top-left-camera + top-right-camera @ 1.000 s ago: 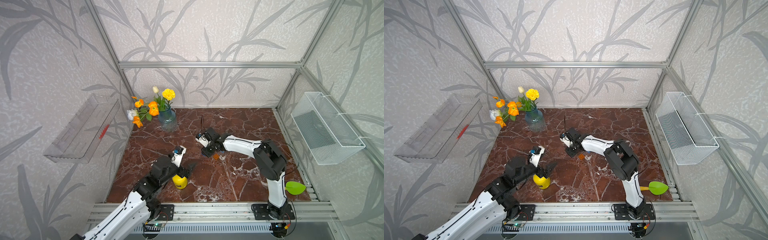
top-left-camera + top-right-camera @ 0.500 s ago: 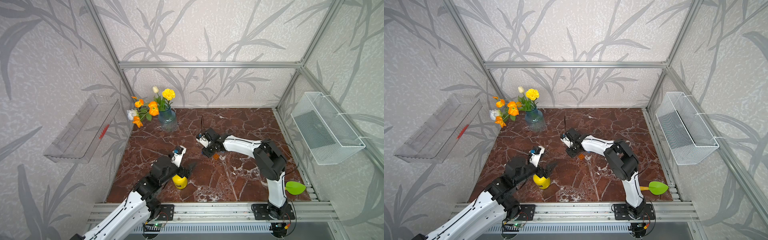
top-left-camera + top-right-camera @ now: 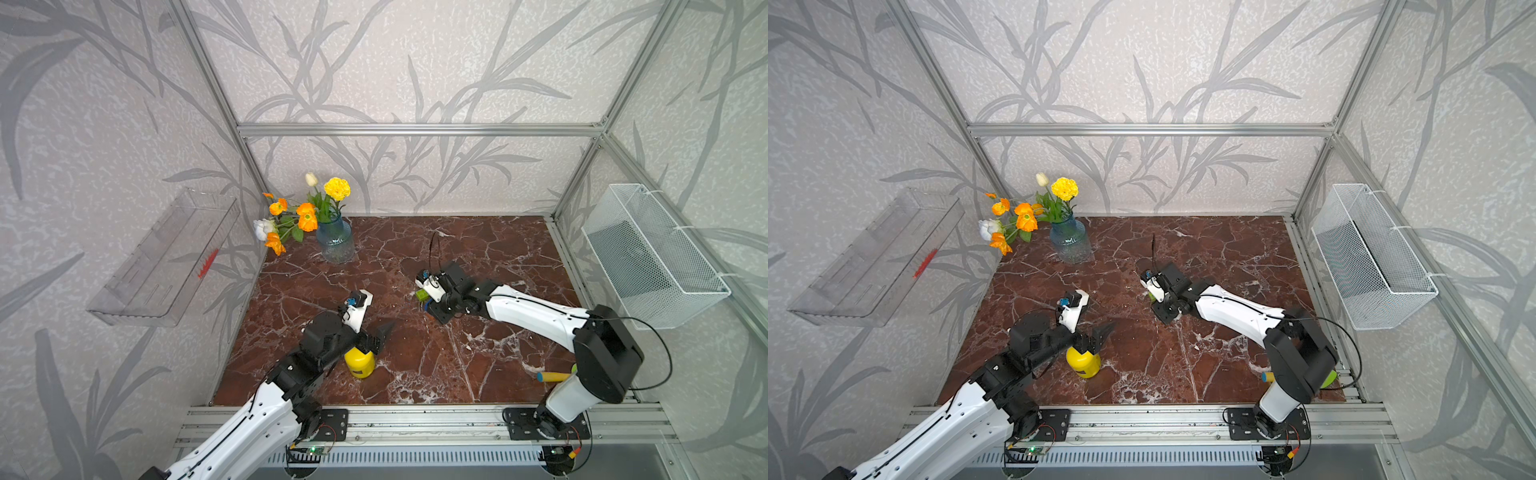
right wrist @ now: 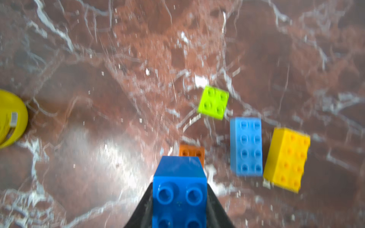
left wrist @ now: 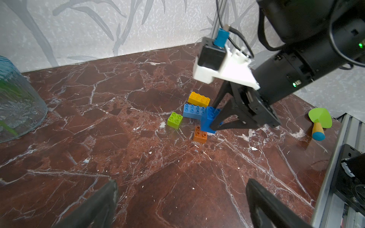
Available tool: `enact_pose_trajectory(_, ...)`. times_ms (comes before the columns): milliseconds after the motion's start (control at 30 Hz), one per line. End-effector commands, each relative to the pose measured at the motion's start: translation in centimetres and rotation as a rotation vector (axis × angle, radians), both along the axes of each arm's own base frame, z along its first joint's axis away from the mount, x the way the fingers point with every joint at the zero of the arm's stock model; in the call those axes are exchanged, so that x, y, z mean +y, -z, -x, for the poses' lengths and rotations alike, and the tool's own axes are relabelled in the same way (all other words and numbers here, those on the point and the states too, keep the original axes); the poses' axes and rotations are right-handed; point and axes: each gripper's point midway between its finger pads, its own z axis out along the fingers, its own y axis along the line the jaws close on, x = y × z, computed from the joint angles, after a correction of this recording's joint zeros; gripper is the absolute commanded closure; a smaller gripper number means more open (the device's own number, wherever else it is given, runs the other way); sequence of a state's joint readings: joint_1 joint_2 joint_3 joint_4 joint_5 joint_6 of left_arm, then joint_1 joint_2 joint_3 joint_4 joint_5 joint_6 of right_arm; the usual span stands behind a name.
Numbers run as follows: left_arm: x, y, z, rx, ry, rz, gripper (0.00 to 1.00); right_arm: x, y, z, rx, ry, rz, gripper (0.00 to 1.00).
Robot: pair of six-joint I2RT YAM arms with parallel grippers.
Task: Assemble the letter f with lego
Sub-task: Pick up the lego brick from the center of the board, then place the lego brick at the center of the board.
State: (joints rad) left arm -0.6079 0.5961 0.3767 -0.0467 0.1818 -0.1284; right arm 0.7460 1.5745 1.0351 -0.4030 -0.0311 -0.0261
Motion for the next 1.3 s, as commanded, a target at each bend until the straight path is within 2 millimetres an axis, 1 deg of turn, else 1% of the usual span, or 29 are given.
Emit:
enact_pose_trajectory(0,-0.5,-0.7,-0.2,-0.028,0.011,0.024,0.00,-1.7,0.4,1.0,-0.003,0.067,-0.014,0.72)
enact_pose_trajectory(67,-0.7,-0.7,-0.3,-0.024,0.016,0.024,0.01,-2.4,0.6,1.7,-0.009,0.084,-0.031,0.72)
enact_pose_trajectory(133,-0.9,-0.7,-0.4,-0.022,0.024,0.023,0.01,-2.5,0.6,2.6,-0.007,0.082,-0.070,0.72)
enact_pose_trajectory(300,-1.2,-0.6,-0.6,-0.015,0.030,0.019,0.01,-1.6,0.9,4.7,-0.012,0.021,-0.109,0.72)
enact_pose_trajectory(400,-1.3,-0.6,-0.7,-0.009,0.033,0.019,0.00,-1.0,1.4,5.5,0.004,-0.018,-0.112,0.72)
enact_pose_trajectory(733,-1.4,-0.6,-0.5,0.000,0.043,0.013,0.01,0.7,3.7,6.1,0.049,-0.079,-0.069,0.72)
enact_pose_trajectory(933,-1.3,-0.4,-0.5,0.000,0.035,0.012,0.00,1.5,4.5,6.5,0.051,-0.116,-0.039,0.72)
enact_pose_trajectory(1100,-1.3,-0.3,-0.4,0.005,0.036,0.012,0.01,1.9,5.0,6.7,0.059,-0.145,-0.007,0.72)
enact_pose_trajectory(1267,-1.4,-0.2,-0.3,0.007,0.044,0.014,0.01,2.2,5.6,6.9,0.079,-0.164,0.005,0.68)
